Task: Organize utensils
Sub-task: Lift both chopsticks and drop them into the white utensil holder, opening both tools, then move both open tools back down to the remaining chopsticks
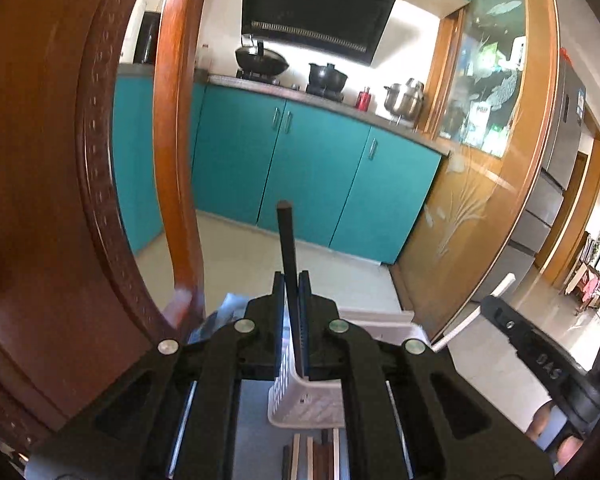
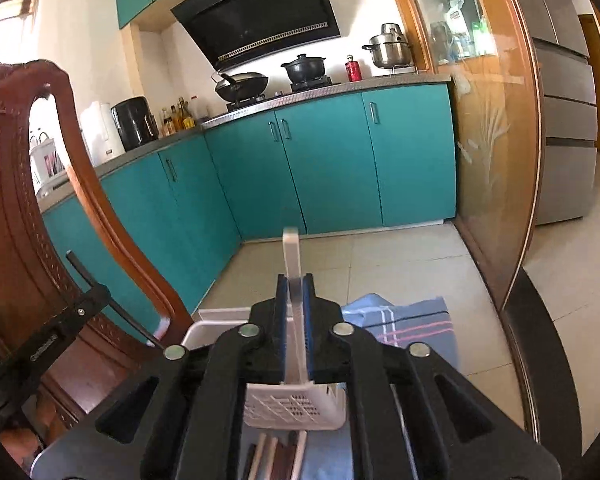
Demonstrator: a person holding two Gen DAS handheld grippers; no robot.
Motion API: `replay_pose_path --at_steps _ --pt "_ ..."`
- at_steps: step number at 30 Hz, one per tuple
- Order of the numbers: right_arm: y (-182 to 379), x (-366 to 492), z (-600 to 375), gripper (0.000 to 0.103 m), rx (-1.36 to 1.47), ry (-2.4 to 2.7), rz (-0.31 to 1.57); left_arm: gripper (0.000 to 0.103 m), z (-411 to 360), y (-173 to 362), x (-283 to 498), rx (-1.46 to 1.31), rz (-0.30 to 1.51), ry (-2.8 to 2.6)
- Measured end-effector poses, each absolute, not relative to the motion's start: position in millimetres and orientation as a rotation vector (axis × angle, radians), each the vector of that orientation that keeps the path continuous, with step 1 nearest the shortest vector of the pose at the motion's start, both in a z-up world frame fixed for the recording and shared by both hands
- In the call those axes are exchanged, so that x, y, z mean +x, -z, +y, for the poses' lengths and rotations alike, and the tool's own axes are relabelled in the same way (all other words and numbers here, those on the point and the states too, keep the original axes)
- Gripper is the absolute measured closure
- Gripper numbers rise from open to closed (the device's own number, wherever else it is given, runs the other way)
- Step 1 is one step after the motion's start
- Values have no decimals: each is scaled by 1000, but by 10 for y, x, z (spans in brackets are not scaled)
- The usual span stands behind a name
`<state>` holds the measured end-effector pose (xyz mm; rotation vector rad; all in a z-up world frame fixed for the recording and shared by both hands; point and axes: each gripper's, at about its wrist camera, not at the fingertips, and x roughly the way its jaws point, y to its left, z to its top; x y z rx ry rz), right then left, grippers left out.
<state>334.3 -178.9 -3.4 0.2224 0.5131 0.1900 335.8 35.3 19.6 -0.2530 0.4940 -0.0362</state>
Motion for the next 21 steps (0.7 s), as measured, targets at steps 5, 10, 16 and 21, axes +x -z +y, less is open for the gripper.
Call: replay_pose_path --at_steps 5,10,16,21 --pt "-47 3007 -2068 55 278 -188 444 89 308 -196 3174 -220 467 51" --pt "10 2714 -2412 55 355 -83 372 73 425 -283 2843 -254 387 55" --pt "644 2886 -2524 55 354 49 710 73 583 -71 2631 -250 441 -112" --pt "1308 3060 -1804 55 154 -140 1021 73 621 286 2783 -265 664 -140"
